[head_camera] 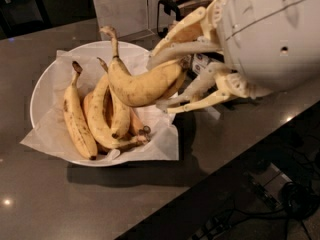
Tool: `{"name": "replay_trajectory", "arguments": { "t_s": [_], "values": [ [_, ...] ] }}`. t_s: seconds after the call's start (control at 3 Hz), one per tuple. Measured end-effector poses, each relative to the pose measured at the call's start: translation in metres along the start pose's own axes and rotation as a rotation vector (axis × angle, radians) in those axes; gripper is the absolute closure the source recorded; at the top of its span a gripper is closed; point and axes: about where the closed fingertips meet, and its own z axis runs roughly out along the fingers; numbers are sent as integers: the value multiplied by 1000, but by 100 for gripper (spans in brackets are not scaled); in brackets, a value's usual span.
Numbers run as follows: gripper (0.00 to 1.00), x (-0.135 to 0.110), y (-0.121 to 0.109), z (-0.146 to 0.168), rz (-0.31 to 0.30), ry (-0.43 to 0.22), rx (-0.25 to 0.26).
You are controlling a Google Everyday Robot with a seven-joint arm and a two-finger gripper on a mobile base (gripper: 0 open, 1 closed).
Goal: Pick banana from white bowl
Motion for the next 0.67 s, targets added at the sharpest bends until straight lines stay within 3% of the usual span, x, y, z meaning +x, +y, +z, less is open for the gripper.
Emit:
{"name": "replay_trajectory", "arguments": {
  "t_s": [0.33,0.67],
  "values": [
    [100,-2,2,-12,-42,-55,61],
    [100,-17,-1,-15,-83,-54,70]
  ]
}}
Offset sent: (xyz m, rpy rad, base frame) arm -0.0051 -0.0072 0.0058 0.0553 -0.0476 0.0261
